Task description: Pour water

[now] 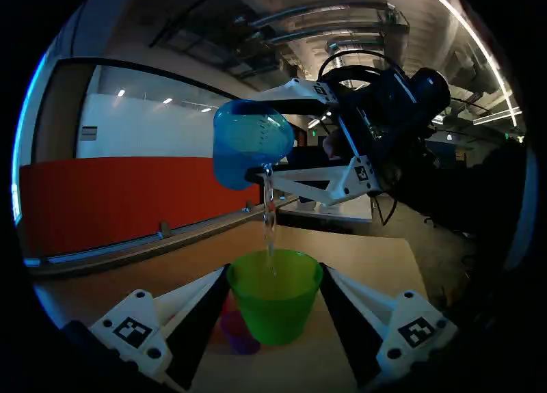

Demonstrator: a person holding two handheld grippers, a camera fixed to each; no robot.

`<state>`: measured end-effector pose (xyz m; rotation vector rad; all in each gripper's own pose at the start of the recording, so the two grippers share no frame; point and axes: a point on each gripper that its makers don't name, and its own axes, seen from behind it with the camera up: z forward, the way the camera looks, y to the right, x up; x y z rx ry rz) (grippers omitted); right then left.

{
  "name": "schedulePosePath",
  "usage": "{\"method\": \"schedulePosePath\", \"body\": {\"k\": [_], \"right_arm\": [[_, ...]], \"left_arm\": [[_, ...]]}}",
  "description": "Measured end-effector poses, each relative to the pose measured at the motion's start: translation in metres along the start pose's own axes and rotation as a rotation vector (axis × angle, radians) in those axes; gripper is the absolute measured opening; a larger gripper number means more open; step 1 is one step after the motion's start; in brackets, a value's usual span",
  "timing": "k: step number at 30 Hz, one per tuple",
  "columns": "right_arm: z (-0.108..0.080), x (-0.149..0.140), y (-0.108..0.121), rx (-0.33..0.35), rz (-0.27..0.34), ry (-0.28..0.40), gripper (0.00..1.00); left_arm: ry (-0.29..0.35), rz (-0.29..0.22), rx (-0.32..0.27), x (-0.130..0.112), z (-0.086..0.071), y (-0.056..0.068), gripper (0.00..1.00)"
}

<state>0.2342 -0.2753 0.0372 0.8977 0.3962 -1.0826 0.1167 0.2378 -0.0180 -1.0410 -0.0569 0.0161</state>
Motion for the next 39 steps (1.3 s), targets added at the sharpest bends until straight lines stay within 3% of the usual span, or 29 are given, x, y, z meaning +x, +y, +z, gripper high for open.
{"method": "schedulePosePath", "body": {"k": [39], "right_arm": [[0.0025,0.0020,0.0094,-0.028,-0.141,-0.008,0.92]], "left_arm": [[0.002,0.002,-0.003,0.0013,0.0007,0.0009,0.90]]}}
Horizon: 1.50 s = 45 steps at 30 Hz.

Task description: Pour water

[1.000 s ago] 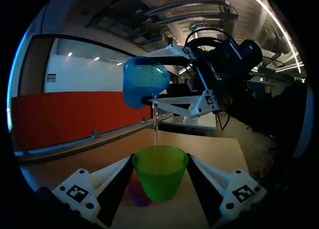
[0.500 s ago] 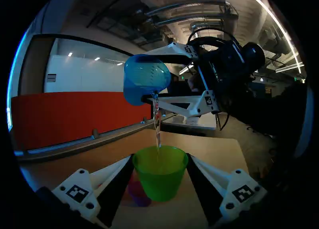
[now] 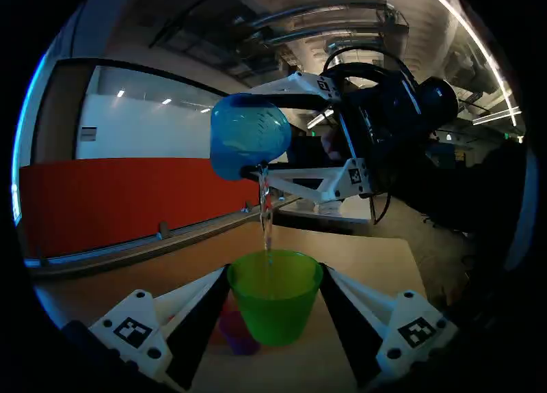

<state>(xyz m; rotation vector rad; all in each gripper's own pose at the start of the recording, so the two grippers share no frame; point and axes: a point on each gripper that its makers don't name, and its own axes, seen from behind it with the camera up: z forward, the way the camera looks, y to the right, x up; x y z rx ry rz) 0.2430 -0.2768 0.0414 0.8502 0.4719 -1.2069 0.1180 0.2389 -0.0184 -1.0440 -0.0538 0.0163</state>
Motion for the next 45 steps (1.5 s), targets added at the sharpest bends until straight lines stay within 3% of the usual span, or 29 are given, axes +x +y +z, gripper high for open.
{"method": "schedulePosePath", "body": {"k": [45], "right_arm": [[0.0000,0.0045,0.0101,-0.029,-0.167,0.006,0.92]], "left_arm": [[-0.005,0.006,-0.001,-0.0009,0.0022,0.0036,0.90]]}}
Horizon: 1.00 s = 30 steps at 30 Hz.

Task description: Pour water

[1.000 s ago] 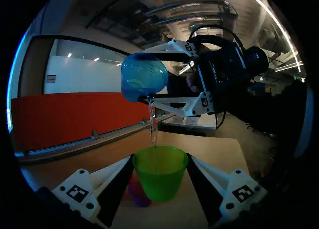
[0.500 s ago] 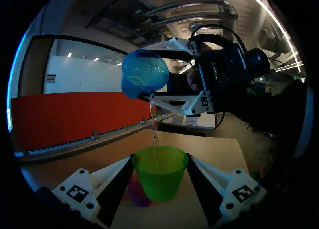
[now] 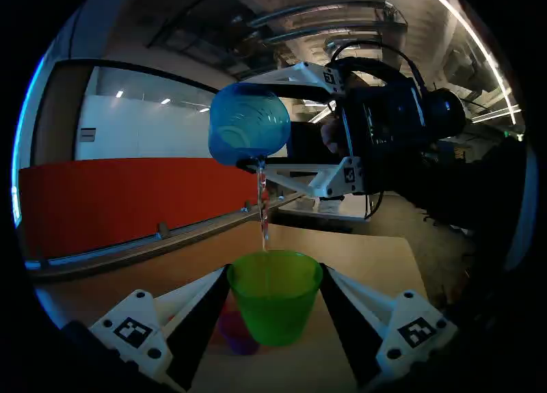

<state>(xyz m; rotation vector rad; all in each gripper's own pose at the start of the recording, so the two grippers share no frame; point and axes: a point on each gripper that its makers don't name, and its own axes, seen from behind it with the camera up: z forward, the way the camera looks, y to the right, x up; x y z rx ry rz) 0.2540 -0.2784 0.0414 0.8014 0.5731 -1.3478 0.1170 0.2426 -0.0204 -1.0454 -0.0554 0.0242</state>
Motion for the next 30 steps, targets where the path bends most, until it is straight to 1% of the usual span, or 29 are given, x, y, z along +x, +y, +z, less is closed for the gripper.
{"method": "schedulePosePath", "body": {"k": [8,17,30], "right_arm": [[0.0012,-0.0004,0.0024,-0.010,-0.044,0.002,0.92],[0.0024,0.0001,0.0028,-0.017,-0.074,0.006,0.92],[0.0039,0.0016,0.0089,-0.025,-0.135,0.006,0.92]], "left_arm": [[0.001,-0.003,0.001,0.0001,-0.0007,-0.0011,0.89],[-0.002,0.003,-0.004,0.0002,-0.0010,0.0020,0.89],[0.003,-0.002,-0.002,0.0024,-0.0017,0.0005,0.89]]}}
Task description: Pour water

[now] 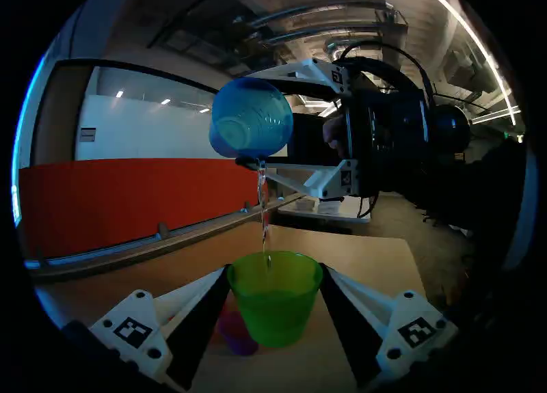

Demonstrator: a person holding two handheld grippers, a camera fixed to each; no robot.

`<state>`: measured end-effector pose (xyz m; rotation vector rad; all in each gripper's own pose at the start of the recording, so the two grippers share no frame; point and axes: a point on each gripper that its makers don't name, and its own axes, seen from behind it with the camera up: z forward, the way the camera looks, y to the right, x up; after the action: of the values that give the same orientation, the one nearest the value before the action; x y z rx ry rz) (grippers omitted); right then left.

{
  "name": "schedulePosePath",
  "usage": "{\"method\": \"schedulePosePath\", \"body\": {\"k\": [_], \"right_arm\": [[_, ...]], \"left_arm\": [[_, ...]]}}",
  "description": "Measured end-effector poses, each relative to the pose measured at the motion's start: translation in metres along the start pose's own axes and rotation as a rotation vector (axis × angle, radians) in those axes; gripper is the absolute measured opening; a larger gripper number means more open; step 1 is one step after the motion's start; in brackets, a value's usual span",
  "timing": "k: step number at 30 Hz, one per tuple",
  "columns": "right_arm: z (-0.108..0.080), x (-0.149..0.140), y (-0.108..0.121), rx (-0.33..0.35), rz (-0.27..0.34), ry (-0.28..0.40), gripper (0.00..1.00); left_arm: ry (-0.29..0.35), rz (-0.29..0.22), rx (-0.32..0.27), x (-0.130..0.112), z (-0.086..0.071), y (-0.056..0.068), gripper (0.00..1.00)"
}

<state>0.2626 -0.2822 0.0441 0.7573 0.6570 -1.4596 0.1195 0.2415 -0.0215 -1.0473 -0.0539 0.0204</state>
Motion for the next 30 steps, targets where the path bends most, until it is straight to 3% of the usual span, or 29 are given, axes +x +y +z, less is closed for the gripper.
{"method": "schedulePosePath", "body": {"k": [20,30], "right_arm": [[0.000,0.006,0.001,0.000,-0.090,0.003,0.92],[-0.001,0.010,-0.001,0.001,-0.093,0.009,0.92]], "left_arm": [[0.003,-0.005,0.001,0.001,0.002,-0.001,0.89],[0.005,-0.008,0.002,0.002,0.002,-0.001,0.89]]}}
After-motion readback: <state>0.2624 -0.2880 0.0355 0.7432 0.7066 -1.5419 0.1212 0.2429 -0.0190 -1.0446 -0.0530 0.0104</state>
